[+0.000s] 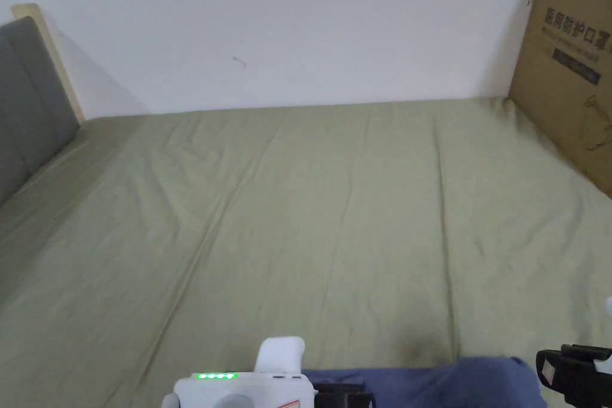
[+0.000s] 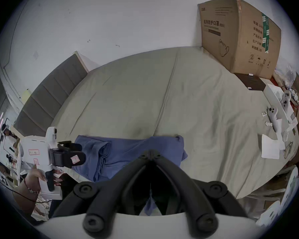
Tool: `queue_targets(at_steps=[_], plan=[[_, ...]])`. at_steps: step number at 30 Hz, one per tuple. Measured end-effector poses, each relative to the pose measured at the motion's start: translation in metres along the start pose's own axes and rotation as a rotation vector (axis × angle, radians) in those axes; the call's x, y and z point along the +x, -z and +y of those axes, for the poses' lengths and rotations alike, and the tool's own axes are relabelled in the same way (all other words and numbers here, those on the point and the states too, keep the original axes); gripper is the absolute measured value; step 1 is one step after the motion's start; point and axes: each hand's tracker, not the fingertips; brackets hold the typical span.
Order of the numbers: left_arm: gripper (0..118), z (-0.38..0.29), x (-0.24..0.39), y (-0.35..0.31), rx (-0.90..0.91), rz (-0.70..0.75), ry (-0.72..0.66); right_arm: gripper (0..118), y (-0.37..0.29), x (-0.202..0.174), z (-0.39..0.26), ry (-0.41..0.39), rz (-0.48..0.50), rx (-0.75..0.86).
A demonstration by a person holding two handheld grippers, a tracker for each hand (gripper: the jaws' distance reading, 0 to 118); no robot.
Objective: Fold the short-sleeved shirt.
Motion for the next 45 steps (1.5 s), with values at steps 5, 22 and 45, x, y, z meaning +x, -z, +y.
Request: queue_targets(at_steps=[5, 22, 45], plan=[[50, 0.004, -0.026, -0.048, 0.155, 0.059, -0.058, 0, 0.001, 0.003, 0.003, 0.005, 0.000, 0.015], [0, -0.013, 0.001, 0.057, -0.175, 0.007, 0.005, 0, 0.006, 0.005, -0.006, 0.003, -0.013, -0.012], [118, -0.050, -0.220, -0.017, 0.074, -0.714, -0.636, 0, 0.024, -0.013, -0.007, -0.007, 0.004, -0.072]])
